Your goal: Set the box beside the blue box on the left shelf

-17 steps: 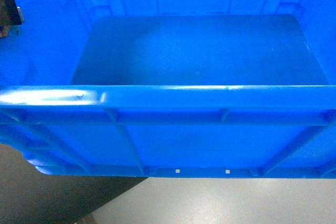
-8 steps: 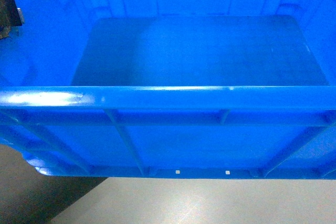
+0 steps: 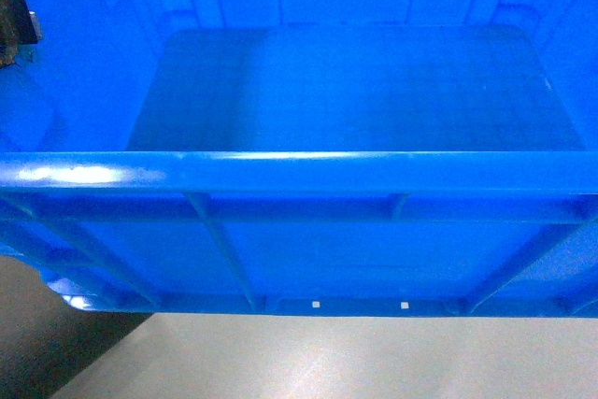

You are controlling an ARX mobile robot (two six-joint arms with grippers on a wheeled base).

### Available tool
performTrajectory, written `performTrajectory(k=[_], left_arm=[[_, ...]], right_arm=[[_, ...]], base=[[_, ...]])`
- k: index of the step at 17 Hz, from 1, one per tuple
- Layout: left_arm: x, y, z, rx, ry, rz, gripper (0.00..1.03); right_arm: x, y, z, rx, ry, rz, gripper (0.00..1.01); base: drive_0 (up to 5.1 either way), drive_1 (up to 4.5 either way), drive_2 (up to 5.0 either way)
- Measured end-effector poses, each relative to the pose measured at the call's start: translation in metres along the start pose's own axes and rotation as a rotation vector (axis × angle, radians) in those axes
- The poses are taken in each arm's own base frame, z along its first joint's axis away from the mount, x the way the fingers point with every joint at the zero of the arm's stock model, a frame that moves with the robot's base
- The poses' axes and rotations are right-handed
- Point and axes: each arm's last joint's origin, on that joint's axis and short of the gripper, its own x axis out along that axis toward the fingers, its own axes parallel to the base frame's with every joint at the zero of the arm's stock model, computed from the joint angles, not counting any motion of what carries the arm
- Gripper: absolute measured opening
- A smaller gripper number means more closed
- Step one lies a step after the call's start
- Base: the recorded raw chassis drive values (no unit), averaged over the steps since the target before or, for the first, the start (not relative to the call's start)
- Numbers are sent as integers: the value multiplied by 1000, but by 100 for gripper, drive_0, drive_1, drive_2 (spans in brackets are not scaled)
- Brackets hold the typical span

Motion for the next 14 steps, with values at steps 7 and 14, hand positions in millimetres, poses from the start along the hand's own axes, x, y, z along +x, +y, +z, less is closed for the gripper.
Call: performTrajectory(k=[7,14], left_arm=[[0,0,0,0,0,-1,12],[0,0,0,0,0,-1,12]], right_arm=[[0,0,0,0,0,0,20],[0,0,0,0,0,0,20]], base=[[-156,-156,-156],[-152,-152,-152]])
